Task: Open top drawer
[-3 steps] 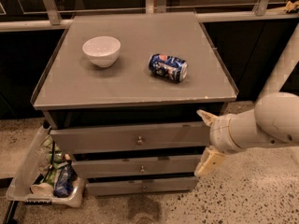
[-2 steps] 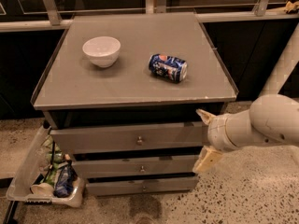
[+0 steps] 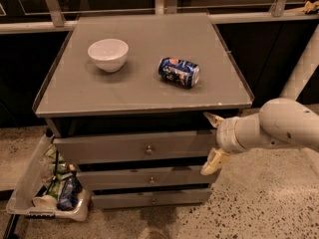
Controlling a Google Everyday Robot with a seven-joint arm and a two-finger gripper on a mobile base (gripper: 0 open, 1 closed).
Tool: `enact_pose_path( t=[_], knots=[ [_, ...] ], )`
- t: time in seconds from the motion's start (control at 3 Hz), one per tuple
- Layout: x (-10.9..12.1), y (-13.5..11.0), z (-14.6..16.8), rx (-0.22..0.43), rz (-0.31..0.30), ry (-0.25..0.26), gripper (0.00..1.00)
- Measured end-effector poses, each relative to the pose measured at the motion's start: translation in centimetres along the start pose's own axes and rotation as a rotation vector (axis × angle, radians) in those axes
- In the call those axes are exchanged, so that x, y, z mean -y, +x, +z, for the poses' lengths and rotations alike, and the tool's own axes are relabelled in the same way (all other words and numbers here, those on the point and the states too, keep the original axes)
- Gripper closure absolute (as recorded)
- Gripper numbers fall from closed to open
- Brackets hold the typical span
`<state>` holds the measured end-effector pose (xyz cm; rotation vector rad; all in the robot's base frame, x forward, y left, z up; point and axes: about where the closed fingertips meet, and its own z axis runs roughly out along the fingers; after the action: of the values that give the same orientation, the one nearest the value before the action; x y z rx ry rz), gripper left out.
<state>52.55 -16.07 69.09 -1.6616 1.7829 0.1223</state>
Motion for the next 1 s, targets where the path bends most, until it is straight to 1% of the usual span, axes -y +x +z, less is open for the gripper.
enact_pose_path(
  t=[0.67,1.0],
  knots=[
    [1.2,1.3,3.3,0.049,0.011,-0.028,0.00],
    [0.9,1.9,4.9,0.061,0.025,-0.051,0.00]
  ],
)
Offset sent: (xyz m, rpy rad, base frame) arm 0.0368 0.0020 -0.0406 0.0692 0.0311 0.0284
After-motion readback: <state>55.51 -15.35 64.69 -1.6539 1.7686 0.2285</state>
